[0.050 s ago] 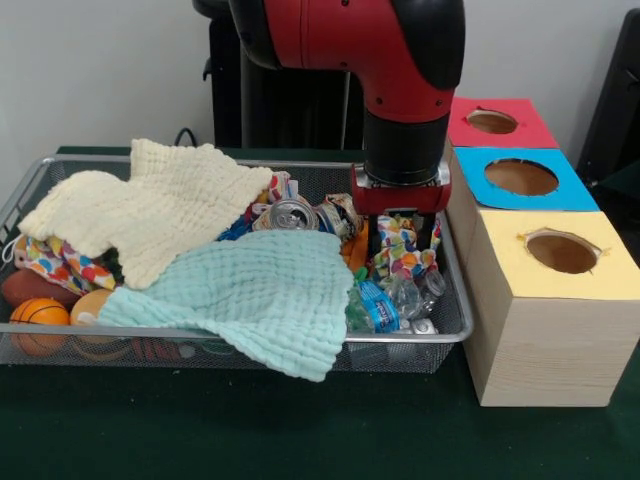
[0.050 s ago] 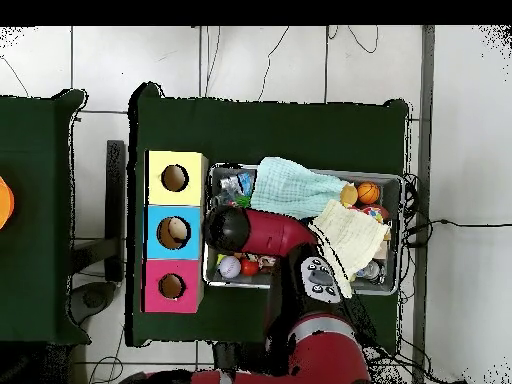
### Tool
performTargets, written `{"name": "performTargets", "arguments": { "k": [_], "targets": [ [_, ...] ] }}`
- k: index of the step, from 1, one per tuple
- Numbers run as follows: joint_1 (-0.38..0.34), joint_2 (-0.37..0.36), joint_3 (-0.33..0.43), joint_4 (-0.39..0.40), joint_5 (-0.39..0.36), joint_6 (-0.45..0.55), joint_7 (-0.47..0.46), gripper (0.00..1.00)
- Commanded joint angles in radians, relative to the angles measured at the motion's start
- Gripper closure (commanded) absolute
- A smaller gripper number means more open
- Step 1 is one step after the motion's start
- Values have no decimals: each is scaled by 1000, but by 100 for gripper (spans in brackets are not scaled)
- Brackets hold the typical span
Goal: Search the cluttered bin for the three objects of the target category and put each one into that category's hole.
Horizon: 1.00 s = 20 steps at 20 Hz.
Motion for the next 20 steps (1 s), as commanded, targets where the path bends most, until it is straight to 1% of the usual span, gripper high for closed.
{"name": "performTargets", "arguments": {
  "k": [1, 5, 9, 10, 13, 16, 17, 19, 20],
  "targets": [
    [3, 22, 56, -23, 59, 67, 182, 0],
    [12, 16, 55, -1, 68, 50, 190, 0],
    [15, 9, 48, 3, 77, 45, 191, 0],
    [17, 11, 45, -8, 80, 54, 190, 0],
    [19, -16, 32, -24, 86, 103, 185, 0],
    [14, -36, 32, -25, 89, 142, 178, 0],
    [9, -53, 35, -8, 88, 150, 173, 0],
    [9, -62, 30, -14, 87, 173, 169, 0],
    [10, -60, 28, -14, 84, 166, 170, 0]
  ]
}}
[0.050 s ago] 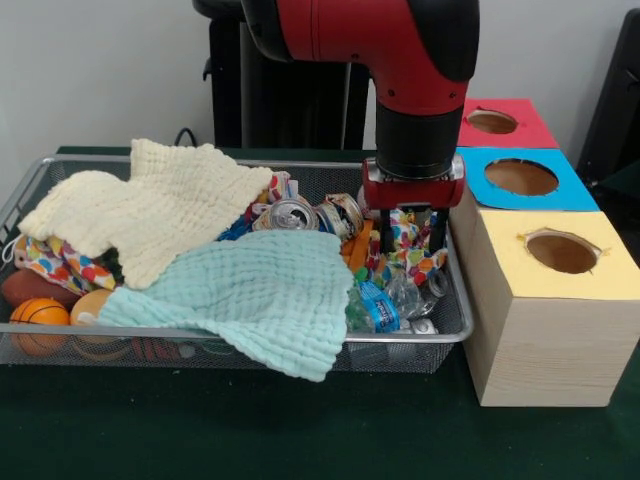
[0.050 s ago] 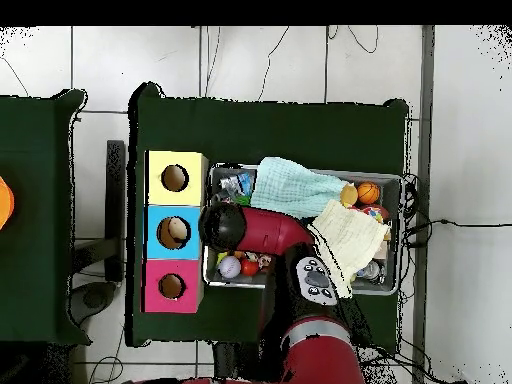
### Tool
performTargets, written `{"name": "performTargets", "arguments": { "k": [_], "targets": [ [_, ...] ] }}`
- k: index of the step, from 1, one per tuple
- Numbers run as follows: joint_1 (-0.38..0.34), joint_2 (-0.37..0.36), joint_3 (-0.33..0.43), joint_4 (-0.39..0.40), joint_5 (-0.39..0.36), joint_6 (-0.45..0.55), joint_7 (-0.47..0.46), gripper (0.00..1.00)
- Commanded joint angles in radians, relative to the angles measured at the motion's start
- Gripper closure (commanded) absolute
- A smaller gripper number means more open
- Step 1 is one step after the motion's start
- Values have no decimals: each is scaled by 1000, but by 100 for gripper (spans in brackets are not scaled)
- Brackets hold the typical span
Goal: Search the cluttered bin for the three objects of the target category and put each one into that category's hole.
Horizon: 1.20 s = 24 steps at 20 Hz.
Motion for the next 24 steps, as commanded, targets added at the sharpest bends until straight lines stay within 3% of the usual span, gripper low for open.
{"name": "performTargets", "arguments": {
  "k": [1, 8, 17, 24],
  "targets": [
    [-3, -34, 29, -15, 46, 129, 171, 0],
    [-12, -67, 31, -3, 45, 159, 162, 0],
    [-21, -16, 36, 16, 29, 69, 155, 0],
    [-40, -36, 32, 24, 18, 94, 131, 0]
  ]
}}
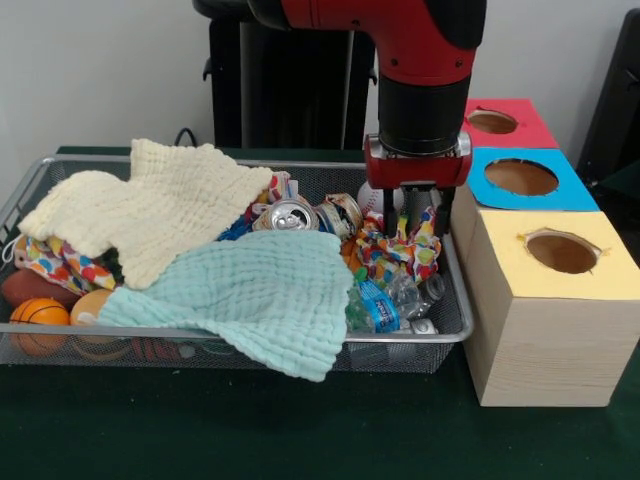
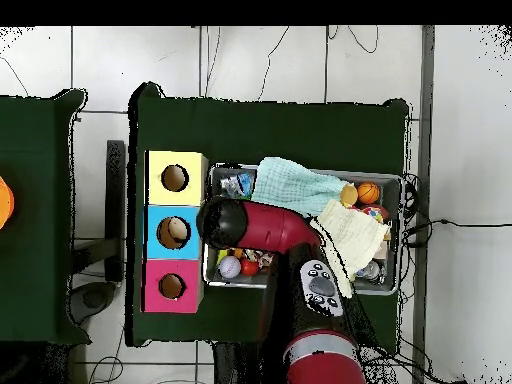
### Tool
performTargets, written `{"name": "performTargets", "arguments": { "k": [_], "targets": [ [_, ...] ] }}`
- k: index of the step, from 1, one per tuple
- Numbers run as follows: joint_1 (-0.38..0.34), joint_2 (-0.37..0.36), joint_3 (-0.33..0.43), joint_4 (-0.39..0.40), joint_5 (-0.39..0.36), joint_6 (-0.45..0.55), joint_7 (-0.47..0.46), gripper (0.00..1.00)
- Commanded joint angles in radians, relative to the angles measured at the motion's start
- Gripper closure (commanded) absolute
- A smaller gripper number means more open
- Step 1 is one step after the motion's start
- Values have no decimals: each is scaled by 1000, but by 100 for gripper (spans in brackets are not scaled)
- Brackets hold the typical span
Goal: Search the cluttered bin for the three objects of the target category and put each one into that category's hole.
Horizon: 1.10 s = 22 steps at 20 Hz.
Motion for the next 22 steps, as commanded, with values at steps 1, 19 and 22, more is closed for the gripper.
{"name": "performTargets", "arguments": {
  "k": [1, 19, 22],
  "targets": [
    [-45, 14, 33, 36, 5, 42, 124, 0],
    [-47, 103, 37, 79, -40, -91, 129, 0],
    [-45, 116, 39, 75, -38, -98, 129, 0]
  ]
}}
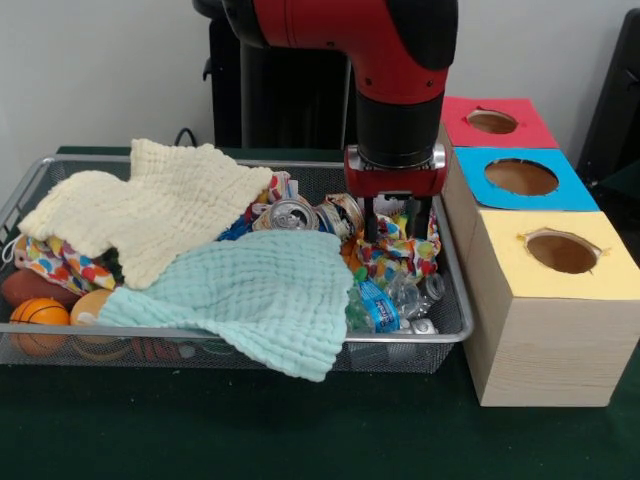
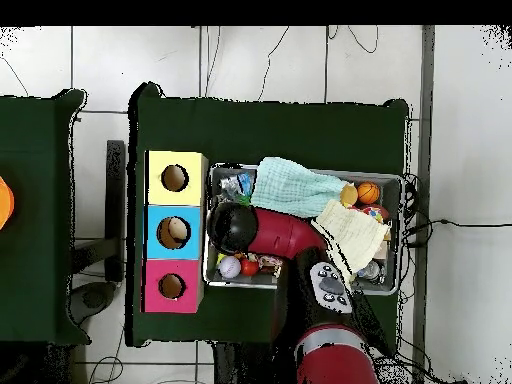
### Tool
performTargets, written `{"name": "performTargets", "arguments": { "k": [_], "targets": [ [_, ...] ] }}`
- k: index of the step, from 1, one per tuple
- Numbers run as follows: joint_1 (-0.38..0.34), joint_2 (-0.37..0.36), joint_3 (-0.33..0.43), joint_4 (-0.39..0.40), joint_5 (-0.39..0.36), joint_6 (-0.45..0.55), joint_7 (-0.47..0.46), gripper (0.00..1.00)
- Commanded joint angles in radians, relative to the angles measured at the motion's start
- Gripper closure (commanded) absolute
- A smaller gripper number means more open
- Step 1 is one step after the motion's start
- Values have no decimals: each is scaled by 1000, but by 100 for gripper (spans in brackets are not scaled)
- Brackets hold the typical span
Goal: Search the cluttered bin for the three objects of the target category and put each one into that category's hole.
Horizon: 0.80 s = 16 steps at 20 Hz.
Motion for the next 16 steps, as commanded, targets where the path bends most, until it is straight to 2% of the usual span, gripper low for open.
{"name": "performTargets", "arguments": {
  "k": [1, 7, 16],
  "targets": [
    [-13, 79, 41, 54, -37, -78, 129, 0],
    [-2, 103, 55, 47, -27, -93, 132, 0],
    [6, 69, 45, 73, -16, -103, 154, 0]
  ]
}}
